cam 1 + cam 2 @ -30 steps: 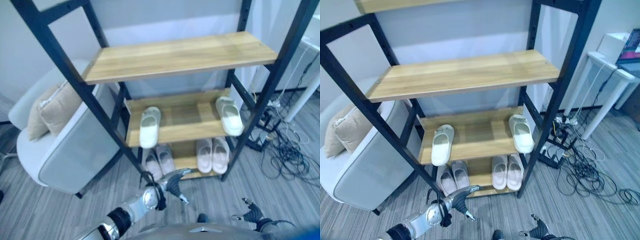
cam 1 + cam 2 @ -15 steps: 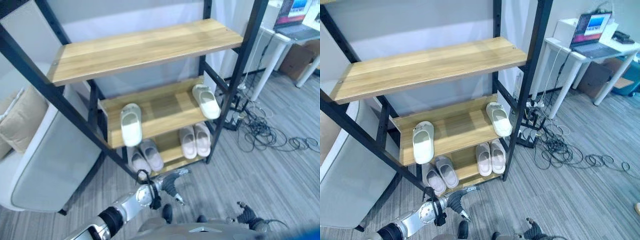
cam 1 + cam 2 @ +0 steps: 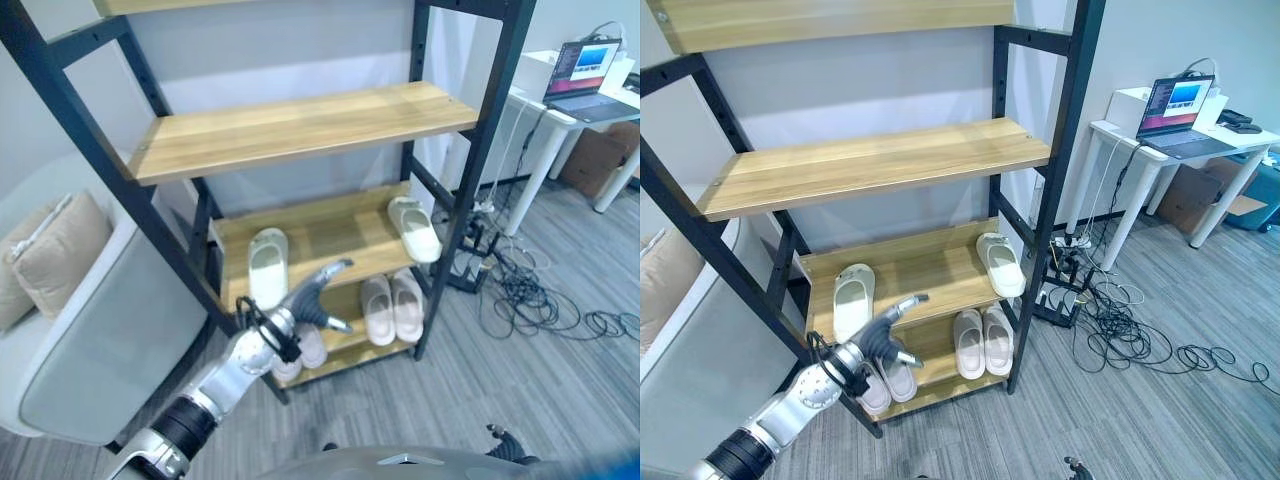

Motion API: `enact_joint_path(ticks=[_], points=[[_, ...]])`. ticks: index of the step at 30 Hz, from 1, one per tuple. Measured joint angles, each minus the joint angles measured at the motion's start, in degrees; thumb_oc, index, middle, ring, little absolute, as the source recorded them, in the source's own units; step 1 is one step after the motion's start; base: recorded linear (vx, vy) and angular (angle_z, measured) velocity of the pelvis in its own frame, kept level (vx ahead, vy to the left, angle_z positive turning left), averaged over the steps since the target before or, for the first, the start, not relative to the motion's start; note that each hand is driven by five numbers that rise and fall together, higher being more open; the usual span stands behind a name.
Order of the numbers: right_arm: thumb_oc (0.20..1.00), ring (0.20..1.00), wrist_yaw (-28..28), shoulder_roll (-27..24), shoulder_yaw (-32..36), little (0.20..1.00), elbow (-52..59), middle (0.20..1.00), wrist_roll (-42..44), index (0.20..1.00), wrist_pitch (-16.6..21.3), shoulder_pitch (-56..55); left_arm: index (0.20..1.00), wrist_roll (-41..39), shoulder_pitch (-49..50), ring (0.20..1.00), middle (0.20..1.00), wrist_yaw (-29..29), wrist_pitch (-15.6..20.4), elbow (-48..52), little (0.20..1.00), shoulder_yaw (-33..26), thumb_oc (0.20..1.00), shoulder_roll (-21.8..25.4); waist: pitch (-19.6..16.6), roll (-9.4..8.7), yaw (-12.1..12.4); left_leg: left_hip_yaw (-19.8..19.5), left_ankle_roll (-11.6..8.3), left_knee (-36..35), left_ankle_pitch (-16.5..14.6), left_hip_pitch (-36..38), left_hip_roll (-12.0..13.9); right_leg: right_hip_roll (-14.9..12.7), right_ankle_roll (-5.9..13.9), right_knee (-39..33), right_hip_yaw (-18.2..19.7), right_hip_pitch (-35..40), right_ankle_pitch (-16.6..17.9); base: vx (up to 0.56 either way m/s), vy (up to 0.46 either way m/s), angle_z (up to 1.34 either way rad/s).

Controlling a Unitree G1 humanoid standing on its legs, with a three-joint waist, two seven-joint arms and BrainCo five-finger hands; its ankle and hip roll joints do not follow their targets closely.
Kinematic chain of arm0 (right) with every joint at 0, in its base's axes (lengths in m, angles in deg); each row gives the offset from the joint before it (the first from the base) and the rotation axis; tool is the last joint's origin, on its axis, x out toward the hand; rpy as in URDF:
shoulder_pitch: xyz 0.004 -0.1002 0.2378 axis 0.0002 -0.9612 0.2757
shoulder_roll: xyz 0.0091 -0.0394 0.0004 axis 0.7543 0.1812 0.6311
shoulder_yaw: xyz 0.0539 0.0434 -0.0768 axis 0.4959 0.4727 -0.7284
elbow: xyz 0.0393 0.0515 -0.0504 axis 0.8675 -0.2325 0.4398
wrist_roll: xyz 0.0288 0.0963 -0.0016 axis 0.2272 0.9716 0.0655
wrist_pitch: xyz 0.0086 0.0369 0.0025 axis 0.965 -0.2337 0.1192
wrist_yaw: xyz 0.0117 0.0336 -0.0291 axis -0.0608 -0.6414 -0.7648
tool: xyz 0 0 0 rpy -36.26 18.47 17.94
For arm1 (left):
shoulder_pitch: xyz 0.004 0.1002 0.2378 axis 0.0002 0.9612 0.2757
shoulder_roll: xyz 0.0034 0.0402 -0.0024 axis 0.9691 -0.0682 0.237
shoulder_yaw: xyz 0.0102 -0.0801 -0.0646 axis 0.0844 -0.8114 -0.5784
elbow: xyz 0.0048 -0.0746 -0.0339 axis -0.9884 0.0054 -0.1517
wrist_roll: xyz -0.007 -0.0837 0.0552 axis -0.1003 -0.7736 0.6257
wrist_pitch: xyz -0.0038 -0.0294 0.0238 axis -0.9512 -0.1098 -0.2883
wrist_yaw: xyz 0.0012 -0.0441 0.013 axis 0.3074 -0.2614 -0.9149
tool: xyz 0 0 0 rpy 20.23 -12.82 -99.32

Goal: Arrange the slippers neatly on the shoe rack.

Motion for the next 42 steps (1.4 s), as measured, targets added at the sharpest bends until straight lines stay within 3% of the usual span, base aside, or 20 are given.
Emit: enact_joint_path(ticks=[3,4,5,6,7,8,9,13,18,21,25,36,42], points=[[1.000,1.000,-0.6,0.3,-0.2,1.000,0.0,1.000,0.0,1.000,-0.1,-0.5,1.000,0.0,-1.1,1.000,1.000,-1.0,-0.1,1.2,1.000,-1.1,1.000,-0.4,-0.1,-0.05,-0.1,0.0,-0.96,0.0,-0.6,-0.2,-0.1,-0.3,-0.61,0.0,-0.1,-0.4,-0.1,0.07,-0.013,0.03],[1.000,1.000,-0.8,0.4,-1.0,1.000,0.1,1.000,0.0,1.000,-0.1,-0.6,1.000,0.1,-2.4,1.000,1.000,-1.2,-0.1,0.4,1.000,-1.1,1.000,-0.9,-0.2,-0.95,-0.4,0.2,-1.81,0.3,-0.3,-0.5,-0.8,-1.6,-1.81,0.0,-1.2,-1.3,0.3,0.05,-0.006,0.16],[1.000,1.000,-0.9,0.4,-1.5,1.000,0.1,1.000,0.0,1.000,-0.2,-0.8,1.000,0.1,-3.8,1.000,1.000,-1.6,-0.1,-2.1,1.000,-1.1,1.000,-2.4,-0.6,-1.61,-0.6,0.2,-1.83,0.3,-0.3,-0.8,-0.5,-2.5,-1.64,0.0,-1.7,-2.0,0.5,0.04,-0.010,0.21],[1.000,1.000,-1.0,0.3,-1.5,1.000,0.1,1.000,0.0,1.000,-0.3,-0.9,1.000,0.2,-5.1,1.000,1.000,-2.5,-0.5,-4.5,1.000,-1.1,1.000,-4.1,-0.6,-1.64,-1.1,0.1,-1.84,0.3,-0.3,-0.6,0.5,-2.7,-1.21,0.0,-1.7,-2.5,0.6,0.01,-0.007,0.23],[1.000,1.000,-1.0,-0.1,-1.5,1.000,0.5,1.000,0.0,1.000,-0.5,-0.8,1.000,0.2,-6.4,1.000,1.000,-3.4,-1.1,-7.0,1.000,-1.1,1.000,-6.1,-0.5,-0.39,-1.7,0.0,-2.00,0.1,-0.4,0.3,2.5,-2.1,-0.10,0.0,-1.7,-3.0,1.0,0.00,-0.012,0.14],[1.000,1.000,-1.1,0.0,-1.4,1.000,0.8,1.000,0.0,1.000,-0.6,-0.3,1.000,0.2,-7.6,1.000,1.000,-3.7,-1.8,-8.6,1.000,-1.1,1.000,-6.8,-0.2,0.02,-1.8,0.0,-2.56,0.0,-0.7,0.1,2.4,-2.5,1.68,0.0,-1.3,-3.0,1.7,0.00,-0.012,-0.10],[1.000,1.000,-1.2,0.3,-1.4,1.000,1.4,1.000,-0.1,1.000,-0.5,-0.2,1.000,0.2,-7.8,1.000,1.000,-3.7,-2.0,-8.7,1.000,-1.2,1.000,-6.2,0.5,-0.47,-1.8,0.6,-2.32,0.0,-0.8,0.1,2.0,-3.0,2.25,0.0,-0.4,-3.5,2.0,0.03,-0.015,-0.21],[1.000,1.000,-1.3,0.2,-1.6,1.000,3.1,1.000,-0.1,1.000,-0.5,0.5,1.000,1.4,-13.0,1.000,1.000,-6.4,-3.9,-11.4,1.000,-0.6,1.000,-2.9,1.3,-1.58,-3.5,1.9,-1.52,-0.1,-0.7,-1.2,1.1,-4.1,3.31,0.0,1.3,-5.3,2.9,0.01,0.001,-0.19],[1.000,1.000,-1.3,-0.3,-1.9,1.000,3.6,1.000,-0.2,1.000,-0.6,1.0,1.000,2.5,-16.6,1.000,1.000,-8.8,-4.3,-13.1,1.000,-0.5,1.000,-3.3,1.5,-0.38,-4.6,2.0,-1.38,-0.1,-0.6,-2.6,1.3,-3.7,2.79,0.0,1.8,-7.1,3.5,-0.03,0.001,-0.07],[1.000,1.000,-1.3,-2.6,-4.1,1.000,5.0,1.000,-0.2,1.000,-0.6,2.1,1.000,2.6,-22.1,1.000,1.000,-11.1,-5.1,-17.4,1.000,1.7,1.000,-5.9,1.7,0.97,-4.4,2.0,-2.07,-0.1,0.1,-5.8,1.9,-3.1,2.36,0.0,1.9,-10.3,4.0,-0.08,0.000,-0.04],[1.000,1.000,-0.9,-3.0,-6.3,1.000,6.7,1.000,-0.2,1.000,-0.6,6.5,1.000,3.1,-30.0,1.000,1.000,-14.3,-5.7,-20.9,1.000,2.8,1.000,-8.2,5.6,1.62,-4.8,2.2,-2.79,-0.1,1.6,-8.3,3.1,-1.9,1.51,0.0,2.2,-13.1,5.4,-0.09,-0.002,-0.13],[1.000,1.000,-0.5,-3.5,-9.3,1.000,9.2,1.000,-0.5,1.000,-0.5,10.0,1.000,7.0,-39.4,1.000,1.000,-20.7,-9.0,-27.5,1.000,4.4,1.000,-8.3,8.3,1.03,-4.7,3.4,-3.04,0.0,2.1,-12.1,4.0,-1.0,1.05,0.0,3.4,-17.6,6.2,-0.02,-0.005,-0.06],[1.000,1.000,0.4,-4.4,-9.6,1.000,10.8,1.000,-0.5,1.000,-0.4,11.6,1.000,8.0,-46.6,1.000,1.000,-22.0,-10.3,-30.8,1.000,5.6,1.000,-4.4,11.4,0.06,-4.9,3.4,-3.03,0.0,2.1,-12.4,4.0,-1.0,1.04,0.0,3.3,-17.9,6.2,0.00,0.000,0.00]])
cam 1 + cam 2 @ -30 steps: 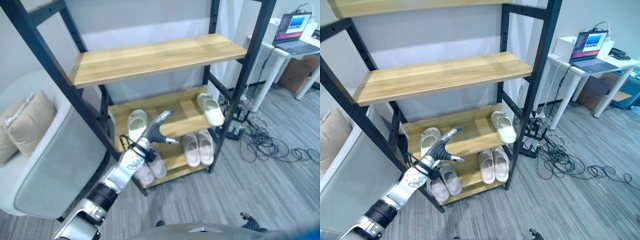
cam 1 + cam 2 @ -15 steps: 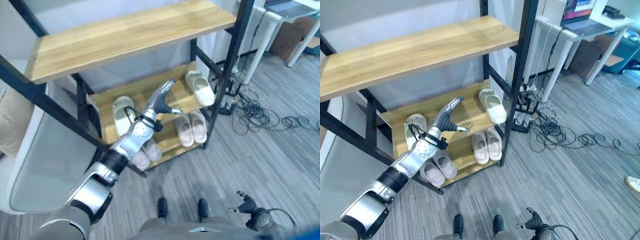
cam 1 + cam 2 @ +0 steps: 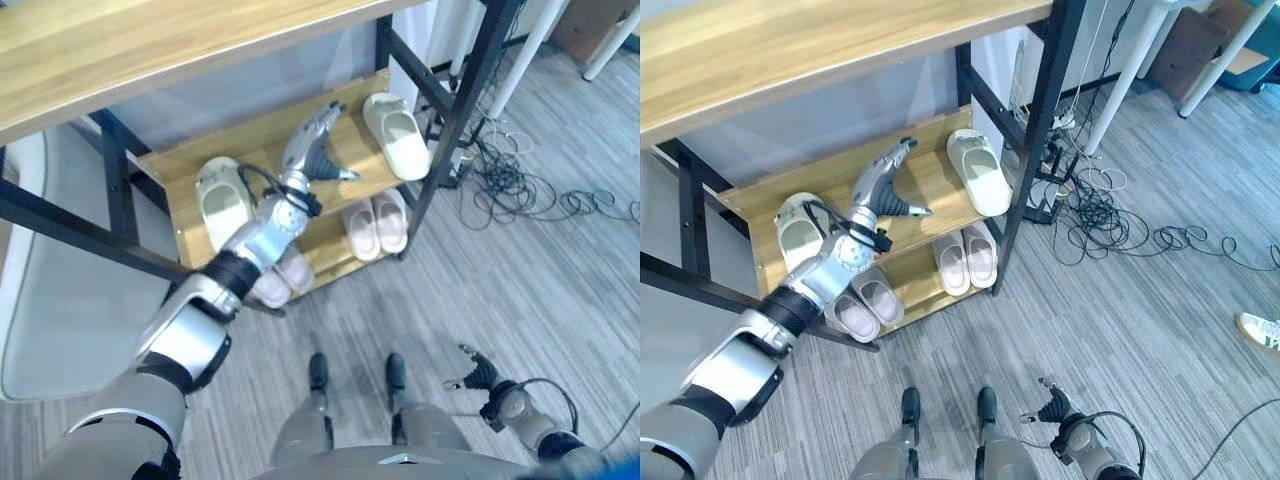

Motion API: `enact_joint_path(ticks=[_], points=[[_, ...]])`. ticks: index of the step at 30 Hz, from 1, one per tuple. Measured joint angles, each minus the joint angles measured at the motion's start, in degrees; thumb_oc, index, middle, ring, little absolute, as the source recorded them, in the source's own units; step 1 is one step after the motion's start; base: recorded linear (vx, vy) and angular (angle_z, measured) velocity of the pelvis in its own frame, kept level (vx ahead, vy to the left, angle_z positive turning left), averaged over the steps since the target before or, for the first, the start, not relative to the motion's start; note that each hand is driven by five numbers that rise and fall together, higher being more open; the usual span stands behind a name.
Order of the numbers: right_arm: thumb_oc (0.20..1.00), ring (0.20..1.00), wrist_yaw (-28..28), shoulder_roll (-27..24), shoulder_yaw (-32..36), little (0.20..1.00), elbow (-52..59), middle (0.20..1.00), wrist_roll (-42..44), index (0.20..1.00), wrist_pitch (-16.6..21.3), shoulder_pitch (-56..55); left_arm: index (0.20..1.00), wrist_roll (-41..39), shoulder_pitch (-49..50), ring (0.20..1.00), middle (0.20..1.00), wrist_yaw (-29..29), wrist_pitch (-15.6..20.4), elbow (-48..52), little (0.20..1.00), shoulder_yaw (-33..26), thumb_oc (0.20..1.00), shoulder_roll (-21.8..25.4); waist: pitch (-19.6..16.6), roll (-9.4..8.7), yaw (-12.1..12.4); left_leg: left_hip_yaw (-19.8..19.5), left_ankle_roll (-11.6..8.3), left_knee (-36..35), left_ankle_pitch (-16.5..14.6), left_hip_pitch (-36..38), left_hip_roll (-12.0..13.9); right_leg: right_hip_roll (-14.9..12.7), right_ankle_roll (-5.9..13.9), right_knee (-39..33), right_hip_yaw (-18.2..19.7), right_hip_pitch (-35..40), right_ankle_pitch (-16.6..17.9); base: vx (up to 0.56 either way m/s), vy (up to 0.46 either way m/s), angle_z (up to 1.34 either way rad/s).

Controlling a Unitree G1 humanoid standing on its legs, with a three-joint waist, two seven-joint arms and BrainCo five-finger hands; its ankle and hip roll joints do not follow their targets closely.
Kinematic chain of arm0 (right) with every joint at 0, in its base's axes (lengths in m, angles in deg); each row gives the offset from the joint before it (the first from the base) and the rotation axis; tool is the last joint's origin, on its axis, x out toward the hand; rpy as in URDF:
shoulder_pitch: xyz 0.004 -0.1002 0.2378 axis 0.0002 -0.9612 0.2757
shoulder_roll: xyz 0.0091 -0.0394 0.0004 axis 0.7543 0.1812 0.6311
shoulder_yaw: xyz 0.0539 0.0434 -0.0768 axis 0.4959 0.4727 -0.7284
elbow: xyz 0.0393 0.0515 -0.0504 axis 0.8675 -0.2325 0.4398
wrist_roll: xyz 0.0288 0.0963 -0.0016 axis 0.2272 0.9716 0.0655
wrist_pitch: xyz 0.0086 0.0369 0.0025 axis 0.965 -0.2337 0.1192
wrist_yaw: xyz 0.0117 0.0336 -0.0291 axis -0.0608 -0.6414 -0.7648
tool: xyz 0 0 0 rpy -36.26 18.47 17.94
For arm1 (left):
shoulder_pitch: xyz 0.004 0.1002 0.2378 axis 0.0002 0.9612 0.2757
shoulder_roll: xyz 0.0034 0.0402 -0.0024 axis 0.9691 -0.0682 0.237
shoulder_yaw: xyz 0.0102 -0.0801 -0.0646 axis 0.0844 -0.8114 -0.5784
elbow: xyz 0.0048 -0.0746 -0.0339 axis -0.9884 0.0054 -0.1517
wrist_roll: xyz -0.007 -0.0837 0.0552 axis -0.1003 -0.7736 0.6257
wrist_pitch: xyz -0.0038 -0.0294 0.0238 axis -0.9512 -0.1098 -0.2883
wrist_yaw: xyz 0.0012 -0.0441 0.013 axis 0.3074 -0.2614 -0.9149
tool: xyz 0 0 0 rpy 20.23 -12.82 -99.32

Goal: Arrange the slippers neatly on the shoe rack.

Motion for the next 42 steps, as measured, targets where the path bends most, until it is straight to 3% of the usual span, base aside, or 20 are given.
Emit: enact_joint_path(ticks=[12,19,23,28,39,42], points=[[1.000,1.000,0.3,-0.1,-0.4,1.000,0.7,1.000,0.0,1.000,1.3,0.4,1.000,5.9,-3.1,1.000,1.000,-1.8,-1.1,-0.7,1.000,1.6,1.000,9.4,1.3,-1.95,0.9,-0.2,0.07,0.0,-0.1,-0.8,-0.1,-0.1,-0.05,0.2,-0.1,-0.7,0.1,0.00,0.000,0.00],[1.000,1.000,1.1,-0.1,-0.4,1.000,1.3,1.000,0.0,1.000,2.2,0.1,1.000,6.8,2.0,1.000,1.000,-2.2,-1.5,-1.6,1.000,-1.7,1.000,10.3,1.8,-2.68,1.7,-0.3,0.08,0.0,-0.1,-0.8,-0.1,-0.1,-0.14,0.2,-0.4,-0.6,0.1,0.00,-0.001,0.01],[1.000,1.000,1.2,-0.1,-0.4,1.000,1.7,1.000,0.0,1.000,2.4,0.1,1.000,8.2,4.5,1.000,1.000,-4.2,-2.8,-1.5,1.000,-4.2,1.000,11.3,2.7,-3.96,2.1,-1.1,0.01,0.0,0.1,-0.8,-0.1,0.0,-0.09,0.2,-1.2,-0.3,0.1,-0.02,-0.004,0.10],[1.000,1.000,1.2,-0.1,-0.4,1.000,1.7,1.000,0.0,1.000,2.8,-0.4,1.000,9.2,4.5,1.000,1.000,-4.3,-3.9,-1.5,1.000,-4.6,1.000,12.0,3.5,-4.79,3.4,-1.7,-0.46,0.0,0.0,-1.1,-0.1,0.0,0.24,0.0,-1.7,-0.2,-0.1,-0.02,-0.008,0.05],[1.000,1.000,1.3,-0.1,-0.4,1.000,1.7,1.000,0.0,1.000,3.1,-0.1,1.000,10.0,4.2,1.000,1.000,-6.4,-5.3,-2.1,1.000,-5.3,1.000,15.4,5.6,-6.42,3.6,-1.9,-0.48,0.2,0.3,-2.0,-0.1,0.0,0.10,0.2,-1.9,-1.2,0.2,0.00,0.000,0.00],[1.000,1.000,1.4,-0.2,-0.4,1.000,1.7,1.000,0.0,1.000,3.1,1.2,1.000,10.1,-0.6,1.000,1.000,-6.4,-6.7,-8.0,1.000,-5.0,1.000,16.3,6.1,-7.22,3.6,-1.9,-0.30,0.3,0.6,-3.1,0.0,0.1,0.20,0.2,-1.9,-2.2,0.5,0.00,0.000,0.00]])
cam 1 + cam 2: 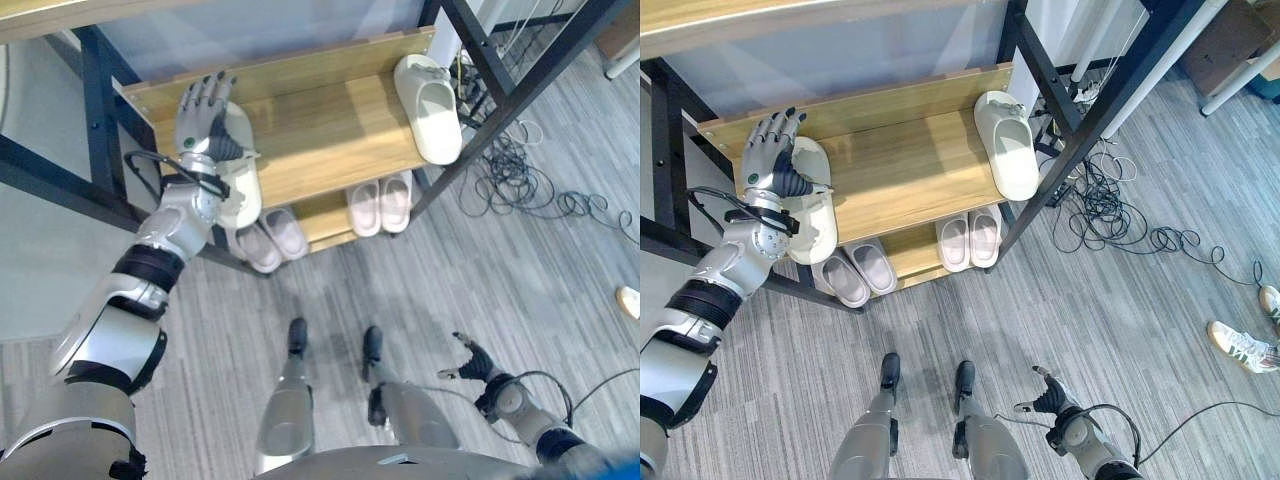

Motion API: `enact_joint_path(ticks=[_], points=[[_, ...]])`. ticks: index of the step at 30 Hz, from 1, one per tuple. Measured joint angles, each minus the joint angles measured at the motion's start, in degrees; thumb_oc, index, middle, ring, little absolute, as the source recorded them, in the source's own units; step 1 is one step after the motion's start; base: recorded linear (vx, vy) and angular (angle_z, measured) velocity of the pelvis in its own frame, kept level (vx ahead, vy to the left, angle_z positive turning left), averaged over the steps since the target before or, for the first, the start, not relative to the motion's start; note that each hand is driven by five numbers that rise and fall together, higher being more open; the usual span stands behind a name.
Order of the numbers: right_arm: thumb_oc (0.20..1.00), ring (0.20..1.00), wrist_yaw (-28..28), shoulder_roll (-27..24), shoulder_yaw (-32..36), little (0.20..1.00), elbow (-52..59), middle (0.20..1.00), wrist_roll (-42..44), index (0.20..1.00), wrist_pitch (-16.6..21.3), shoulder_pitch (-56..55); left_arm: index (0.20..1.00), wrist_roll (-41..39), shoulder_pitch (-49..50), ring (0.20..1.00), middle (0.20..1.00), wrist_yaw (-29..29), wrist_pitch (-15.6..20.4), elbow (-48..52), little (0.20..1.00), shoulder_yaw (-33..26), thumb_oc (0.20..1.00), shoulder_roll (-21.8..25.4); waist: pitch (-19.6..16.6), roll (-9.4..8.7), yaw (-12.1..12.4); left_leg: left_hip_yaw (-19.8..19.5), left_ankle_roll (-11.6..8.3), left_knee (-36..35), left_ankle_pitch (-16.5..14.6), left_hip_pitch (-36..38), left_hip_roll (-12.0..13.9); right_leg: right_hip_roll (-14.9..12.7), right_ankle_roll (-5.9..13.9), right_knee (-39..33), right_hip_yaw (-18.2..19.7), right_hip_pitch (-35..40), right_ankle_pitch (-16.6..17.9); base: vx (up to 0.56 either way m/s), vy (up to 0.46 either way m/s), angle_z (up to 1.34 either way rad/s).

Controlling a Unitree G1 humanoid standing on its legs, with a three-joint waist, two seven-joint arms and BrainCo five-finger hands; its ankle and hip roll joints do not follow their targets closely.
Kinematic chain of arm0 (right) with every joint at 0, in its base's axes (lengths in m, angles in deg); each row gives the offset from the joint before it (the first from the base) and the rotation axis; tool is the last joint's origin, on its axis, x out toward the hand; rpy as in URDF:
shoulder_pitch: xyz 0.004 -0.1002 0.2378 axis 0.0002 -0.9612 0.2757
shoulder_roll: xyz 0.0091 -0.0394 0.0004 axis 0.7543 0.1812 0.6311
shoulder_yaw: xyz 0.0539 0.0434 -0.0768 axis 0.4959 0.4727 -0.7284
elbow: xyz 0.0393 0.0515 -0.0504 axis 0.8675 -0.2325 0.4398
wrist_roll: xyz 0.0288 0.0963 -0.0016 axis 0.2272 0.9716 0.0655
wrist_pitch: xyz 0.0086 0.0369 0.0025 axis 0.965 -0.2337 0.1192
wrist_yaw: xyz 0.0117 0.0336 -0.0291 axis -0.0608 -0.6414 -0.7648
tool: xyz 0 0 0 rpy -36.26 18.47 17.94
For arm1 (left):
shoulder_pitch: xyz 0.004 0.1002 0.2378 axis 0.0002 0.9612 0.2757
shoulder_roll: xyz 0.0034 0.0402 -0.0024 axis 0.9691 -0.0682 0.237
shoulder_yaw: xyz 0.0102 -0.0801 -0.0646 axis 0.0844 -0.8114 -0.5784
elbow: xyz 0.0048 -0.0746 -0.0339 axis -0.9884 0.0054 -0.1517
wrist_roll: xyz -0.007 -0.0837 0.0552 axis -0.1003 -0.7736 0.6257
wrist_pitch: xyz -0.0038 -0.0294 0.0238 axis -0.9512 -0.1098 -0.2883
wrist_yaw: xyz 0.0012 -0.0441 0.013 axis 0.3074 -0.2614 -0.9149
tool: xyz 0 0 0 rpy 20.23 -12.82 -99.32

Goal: Arrange the slippers neatly on the shoe rack.

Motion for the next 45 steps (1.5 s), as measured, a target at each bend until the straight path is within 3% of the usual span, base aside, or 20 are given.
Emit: enact_joint_path(ticks=[9,18,25,41,45], points=[[1.000,1.000,0.5,0.1,-0.2,1.000,-2.3,1.000,0.5,1.000,0.1,1.9,1.000,0.0,-4.7,1.000,1.000,-0.4,-0.7,-1.9,1.000,2.0,1.000,1.3,0.7,-1.19,0.5,-1.1,-0.17,0.0,0.0,-0.7,-0.1,0.0,0.26,0.0,-1.1,-0.2,-0.2,0.00,0.007,0.05],[1.000,1.000,0.9,0.8,-0.2,1.000,0.2,1.000,0.4,1.000,0.0,0.1,1.000,-0.1,1.0,1.000,1.000,-1.5,-1.4,4.3,1.000,-4.8,1.000,0.2,0.8,-1.76,1.3,-1.4,-0.01,0.0,0.1,-0.4,-0.4,-0.3,0.29,0.0,-1.4,0.3,-0.2,0.00,0.004,0.01],[1.000,1.000,0.9,0.8,-0.3,1.000,1.6,1.000,0.3,1.000,-0.1,-0.5,1.000,-2.5,2.5,1.000,1.000,-1.5,-0.9,6.5,1.000,-5.9,1.000,0.2,0.7,-2.02,1.5,-1.6,-0.08,0.0,0.3,-0.4,-0.3,-0.2,0.22,0.0,-1.4,0.4,0.0,0.00,0.001,0.00],[1.000,1.000,1.8,3.1,-1.6,1.000,2.0,1.000,-0.1,1.000,-0.3,-0.5,1.000,-1.1,3.2,1.000,1.000,-1.3,-1.2,5.6,1.000,-4.9,1.000,-0.2,-0.7,-3.66,1.2,-1.4,-0.17,0.0,0.3,-0.6,-0.1,-0.1,0.12,0.0,-1.2,0.0,0.1,0.00,0.000,0.00],[1.000,1.000,2.2,3.0,-1.9,1.000,1.5,1.000,-0.1,1.000,-0.4,-0.8,1.000,-1.1,2.5,1.000,1.000,-1.5,-1.8,1.1,1.000,-2.4,1.000,-0.4,-3.0,-4.48,0.7,-1.1,-0.10,0.0,0.4,-2.1,-0.1,-0.1,0.15,0.0,-0.9,-1.6,0.4,0.00,0.000,-0.02]])
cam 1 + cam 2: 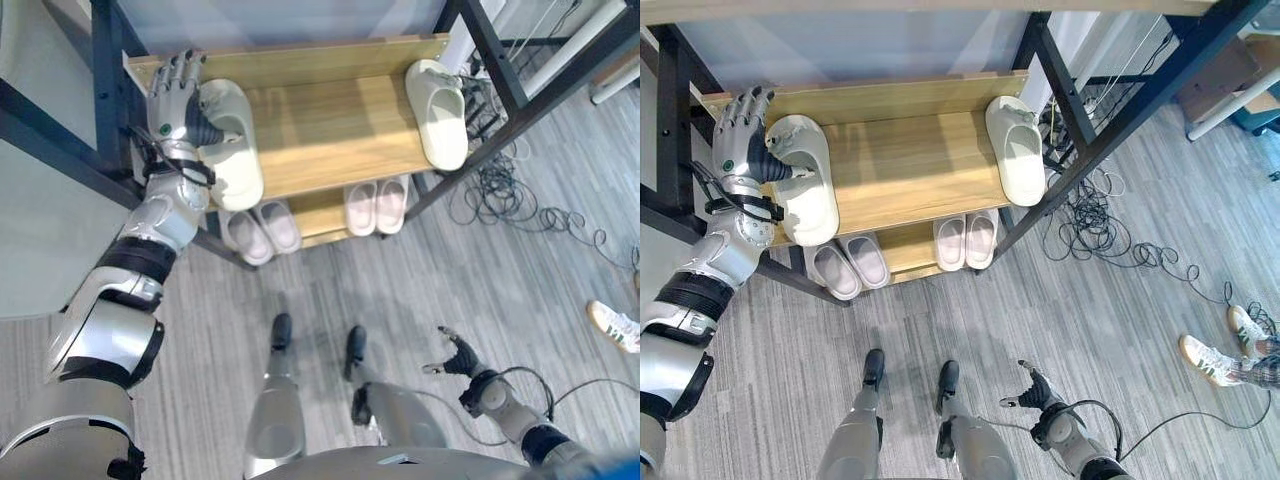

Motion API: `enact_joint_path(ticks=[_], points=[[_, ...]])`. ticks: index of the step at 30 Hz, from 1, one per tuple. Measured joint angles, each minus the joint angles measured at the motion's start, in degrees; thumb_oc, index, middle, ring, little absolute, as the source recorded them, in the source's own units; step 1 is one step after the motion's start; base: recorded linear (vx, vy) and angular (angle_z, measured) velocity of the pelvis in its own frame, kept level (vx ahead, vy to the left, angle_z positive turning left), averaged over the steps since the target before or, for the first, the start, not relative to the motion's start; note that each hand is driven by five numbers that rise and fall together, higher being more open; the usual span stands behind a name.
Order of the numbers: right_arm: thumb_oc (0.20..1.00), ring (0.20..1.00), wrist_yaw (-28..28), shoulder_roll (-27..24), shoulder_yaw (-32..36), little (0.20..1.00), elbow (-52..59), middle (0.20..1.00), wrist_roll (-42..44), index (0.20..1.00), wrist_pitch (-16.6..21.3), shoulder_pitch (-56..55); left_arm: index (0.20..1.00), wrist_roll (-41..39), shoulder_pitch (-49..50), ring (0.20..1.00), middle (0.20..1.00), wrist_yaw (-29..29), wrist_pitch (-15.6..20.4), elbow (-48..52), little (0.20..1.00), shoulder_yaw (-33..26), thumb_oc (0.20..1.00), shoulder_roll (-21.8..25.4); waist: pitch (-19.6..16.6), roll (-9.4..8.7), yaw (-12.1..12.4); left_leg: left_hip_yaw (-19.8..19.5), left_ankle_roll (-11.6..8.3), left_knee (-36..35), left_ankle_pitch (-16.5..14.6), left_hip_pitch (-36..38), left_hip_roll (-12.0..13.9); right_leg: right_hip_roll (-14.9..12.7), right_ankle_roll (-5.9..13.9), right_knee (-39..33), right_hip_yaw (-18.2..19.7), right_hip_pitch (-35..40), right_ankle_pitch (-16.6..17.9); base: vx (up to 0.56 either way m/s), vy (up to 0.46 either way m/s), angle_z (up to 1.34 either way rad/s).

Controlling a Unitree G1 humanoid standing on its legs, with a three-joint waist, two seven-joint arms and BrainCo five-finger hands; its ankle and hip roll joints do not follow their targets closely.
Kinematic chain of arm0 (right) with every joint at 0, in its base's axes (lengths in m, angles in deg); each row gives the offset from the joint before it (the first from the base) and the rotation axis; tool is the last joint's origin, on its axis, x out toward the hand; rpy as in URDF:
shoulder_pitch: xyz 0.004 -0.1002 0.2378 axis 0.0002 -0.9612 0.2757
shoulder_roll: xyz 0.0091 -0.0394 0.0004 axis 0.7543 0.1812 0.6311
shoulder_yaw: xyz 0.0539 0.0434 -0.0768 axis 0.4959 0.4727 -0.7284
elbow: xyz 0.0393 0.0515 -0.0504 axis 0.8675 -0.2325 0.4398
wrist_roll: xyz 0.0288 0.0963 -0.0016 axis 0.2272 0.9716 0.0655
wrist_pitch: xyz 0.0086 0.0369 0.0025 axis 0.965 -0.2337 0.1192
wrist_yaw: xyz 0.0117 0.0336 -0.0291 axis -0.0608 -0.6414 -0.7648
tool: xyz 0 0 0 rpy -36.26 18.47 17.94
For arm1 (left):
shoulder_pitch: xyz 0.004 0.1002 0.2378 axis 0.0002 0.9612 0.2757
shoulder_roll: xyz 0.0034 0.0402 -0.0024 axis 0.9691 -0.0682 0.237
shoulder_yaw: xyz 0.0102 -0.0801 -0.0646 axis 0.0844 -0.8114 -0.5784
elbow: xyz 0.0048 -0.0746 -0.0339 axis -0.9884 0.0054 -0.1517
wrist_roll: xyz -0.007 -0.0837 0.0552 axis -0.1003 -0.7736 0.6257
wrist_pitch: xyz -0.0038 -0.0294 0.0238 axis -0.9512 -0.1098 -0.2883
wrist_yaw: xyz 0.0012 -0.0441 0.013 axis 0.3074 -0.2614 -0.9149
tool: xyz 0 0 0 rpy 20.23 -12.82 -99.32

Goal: Arrange the slippers neatly on the shoe rack.

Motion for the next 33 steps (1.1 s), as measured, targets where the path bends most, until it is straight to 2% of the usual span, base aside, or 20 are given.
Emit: enact_joint_path(ticks=[2,9,10,15,19,26,33], points=[[1.000,1.000,0.0,0.0,-0.4,1.000,0.0,1.000,0.0,1.000,0.0,0.0,1.000,-0.1,-0.7,1.000,1.000,0.0,-0.2,-2.3,1.000,0.9,1.000,-0.1,0.0,0.00,-0.2,0.1,0.44,0.0,0.4,-0.3,-0.2,-0.1,-0.09,0.0,0.1,-0.4,0.2,0.00,0.000,0.00],[1.000,1.000,0.0,0.1,-0.8,1.000,-0.1,1.000,0.0,1.000,0.0,0.0,1.000,-0.2,-0.7,1.000,1.000,-0.1,-0.2,-2.4,1.000,1.2,1.000,-0.4,0.0,0.04,-0.3,0.0,0.09,0.0,0.2,-0.3,-0.1,-0.1,-0.07,0.0,0.2,-0.4,0.2,0.00,0.000,0.00],[1.000,1.000,0.1,0.1,-0.8,1.000,-0.5,1.000,0.0,1.000,0.0,0.0,0.200,-0.4,-0.7,0.200,0.200,-0.3,-0.2,-3.1,0.200,1.2,0.200,-0.7,0.0,0.08,-0.3,0.0,0.07,0.0,0.2,-0.4,-0.1,-0.1,-0.07,0.0,0.2,-0.4,0.2,0.00,0.000,0.00],[1.000,1.000,0.3,0.1,-0.8,1.000,-0.6,1.000,0.0,1.000,0.0,-0.1,0.200,-1.3,-0.7,0.200,0.200,-1.2,-0.3,-3.6,0.200,1.0,0.200,-1.3,0.2,0.30,-0.3,0.0,0.07,0.0,0.2,-0.4,-0.1,-0.1,-0.07,0.0,0.2,-0.5,0.2,0.00,0.000,0.00],[1.000,1.000,0.3,0.1,-0.9,1.000,-0.5,1.000,0.0,1.000,0.0,-0.2,0.200,-5.4,-1.0,0.200,0.200,-2.9,-0.3,-3.1,0.200,-1.7,0.200,-6.2,0.2,1.16,0.2,-0.1,0.08,0.0,0.2,-0.5,-0.3,-0.3,-0.07,0.0,0.1,-0.4,0.2,0.00,0.000,0.00],[1.000,1.000,0.2,0.1,-0.9,1.000,-1.0,1.000,0.1,1.000,-0.4,0.1,0.200,-7.3,-0.3,0.200,0.200,-3.5,-0.1,0.7,0.200,-1.2,0.200,-11.4,0.3,1.58,0.5,-0.2,0.10,0.0,0.3,-0.4,-0.3,-0.3,-0.06,0.0,0.0,-0.3,0.2,0.00,-0.014,0.00],[1.000,1.000,0.2,0.1,-0.7,1.000,-1.7,1.000,0.2,1.000,-1.0,0.1,0.200,-7.1,1.5,0.200,0.200,-2.5,0.0,5.6,0.200,0.0,0.200,-13.9,1.2,3.12,0.3,0.0,0.39,0.0,0.5,-0.1,-0.3,-0.3,-0.03,0.0,0.1,-0.1,0.2,0.01,-0.023,-0.01]])
